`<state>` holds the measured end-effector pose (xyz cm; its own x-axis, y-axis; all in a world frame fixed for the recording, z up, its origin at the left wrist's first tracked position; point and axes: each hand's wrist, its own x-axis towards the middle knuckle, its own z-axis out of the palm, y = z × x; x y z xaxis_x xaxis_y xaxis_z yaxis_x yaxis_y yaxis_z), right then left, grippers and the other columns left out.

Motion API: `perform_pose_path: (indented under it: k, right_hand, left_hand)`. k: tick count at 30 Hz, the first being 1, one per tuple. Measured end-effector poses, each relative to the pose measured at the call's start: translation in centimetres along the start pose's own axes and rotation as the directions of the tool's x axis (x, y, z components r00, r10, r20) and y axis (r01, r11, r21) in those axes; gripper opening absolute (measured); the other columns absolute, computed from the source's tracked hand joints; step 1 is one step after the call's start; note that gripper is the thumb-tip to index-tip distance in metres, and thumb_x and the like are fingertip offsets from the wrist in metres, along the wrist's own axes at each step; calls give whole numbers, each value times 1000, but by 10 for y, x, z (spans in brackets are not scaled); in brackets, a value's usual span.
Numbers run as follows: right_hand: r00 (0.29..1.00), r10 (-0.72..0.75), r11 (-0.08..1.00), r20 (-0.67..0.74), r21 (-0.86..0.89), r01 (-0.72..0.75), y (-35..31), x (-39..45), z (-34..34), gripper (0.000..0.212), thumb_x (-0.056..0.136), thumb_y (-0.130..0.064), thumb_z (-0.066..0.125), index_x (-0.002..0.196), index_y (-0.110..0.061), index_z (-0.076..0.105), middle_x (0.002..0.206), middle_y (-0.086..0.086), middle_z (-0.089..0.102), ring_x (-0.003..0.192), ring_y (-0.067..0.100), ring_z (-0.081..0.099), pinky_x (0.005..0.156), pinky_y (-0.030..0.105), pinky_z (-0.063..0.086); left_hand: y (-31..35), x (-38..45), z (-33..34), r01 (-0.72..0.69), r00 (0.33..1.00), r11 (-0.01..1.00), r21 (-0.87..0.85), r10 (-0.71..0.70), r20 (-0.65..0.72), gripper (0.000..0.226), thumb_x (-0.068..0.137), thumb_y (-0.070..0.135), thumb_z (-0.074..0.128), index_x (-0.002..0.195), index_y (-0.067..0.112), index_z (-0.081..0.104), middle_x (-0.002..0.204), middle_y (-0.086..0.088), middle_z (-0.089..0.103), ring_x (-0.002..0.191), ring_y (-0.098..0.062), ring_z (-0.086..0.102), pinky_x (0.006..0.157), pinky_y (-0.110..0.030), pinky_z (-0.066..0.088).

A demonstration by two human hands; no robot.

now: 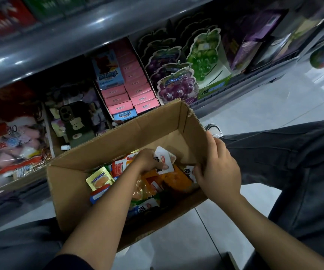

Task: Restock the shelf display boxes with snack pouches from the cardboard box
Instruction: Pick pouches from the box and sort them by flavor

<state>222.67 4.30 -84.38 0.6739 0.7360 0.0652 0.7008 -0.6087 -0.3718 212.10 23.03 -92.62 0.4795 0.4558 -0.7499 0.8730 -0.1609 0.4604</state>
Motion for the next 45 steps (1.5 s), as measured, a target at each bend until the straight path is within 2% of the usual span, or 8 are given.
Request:
perform_pose_path:
  k: [8, 19, 23, 26, 29, 34, 37, 45]
  right_hand:
    - [998, -22, 999, 61, 38, 20, 1, 0, -7, 77, 79, -27, 66, 145, -11, 30, 133, 11, 50, 104, 29, 58, 74, 38, 52]
    - [984, -158, 910, 79, 397, 114, -31, 20, -40, 87, 78, -71, 24, 146, -17, 32, 153, 1, 29, 141, 18, 21, 113, 41, 14]
    - [936, -283, 815, 210, 566, 119, -56, 37, -77, 66, 82, -64, 48, 131, -20, 52, 122, -8, 59, 110, 5, 55, 97, 33, 40]
    - [769, -432, 745, 471, 667, 10, -63, 56, -99, 23, 89, -32, 63, 104, -15, 63, 93, -3, 67, 82, 7, 65, 82, 34, 51]
    - [694, -462, 816, 552, 571, 90, -71, 70, -113, 32, 88, -29, 65, 87, 3, 63, 79, 7, 60, 73, 15, 57, 73, 28, 44]
    - [828, -294, 860, 477, 511, 12, -90, 86, -128, 30, 93, -26, 59, 71, -7, 52, 62, 5, 56, 57, 17, 53, 65, 30, 45]
    - [916, -156, 736, 369, 662, -141, -86, 90, -128, 28, 97, -23, 52, 70, -16, 52, 58, 0, 56, 55, 18, 53, 66, 38, 47]
    - [873, -254, 604, 417, 773, -194, -106, 64, -100, 14, 92, -35, 54, 92, -22, 51, 75, 6, 62, 68, 27, 58, 73, 55, 51]
  left_hand:
    - [31, -40, -20, -77, 978, 854, -515, -35, -204, 33, 74, 21, 80, 101, 11, 66, 102, -6, 71, 85, -19, 66, 76, -31, 53]
    - [67, -132, -58, -266, 957, 795, -546, 149, -248, 14, 82, 32, 71, 89, 20, 67, 90, -1, 73, 85, -19, 69, 85, -36, 54]
    - [74, -169, -65, -347, 932, 738, -578, 204, -299, 16, 82, 30, 71, 92, 19, 70, 87, -2, 75, 79, -19, 71, 77, -34, 56]
    - [69, -192, -70, -366, 924, 661, -656, 176, -338, 16, 80, 23, 73, 93, 14, 70, 90, -8, 75, 80, -22, 70, 77, -36, 56]
    - [63, -209, -78, -373, 924, 534, -759, 142, -354, 29, 73, 21, 73, 99, 9, 68, 94, -12, 73, 78, -23, 70, 74, -36, 57]
    - [49, -216, -90, -424, 889, 350, -835, -16, -458, 17, 82, 10, 69, 99, 8, 66, 86, -9, 74, 67, -18, 71, 58, -29, 58]
    - [43, -213, -97, -433, 881, 283, -856, -66, -468, 11, 87, 8, 63, 98, 8, 65, 85, -8, 72, 63, -15, 70, 55, -28, 56]
    - [57, -215, -96, -453, 881, 281, -846, -6, -473, 17, 85, 8, 65, 103, 6, 66, 92, -11, 74, 76, -21, 72, 60, -31, 57]
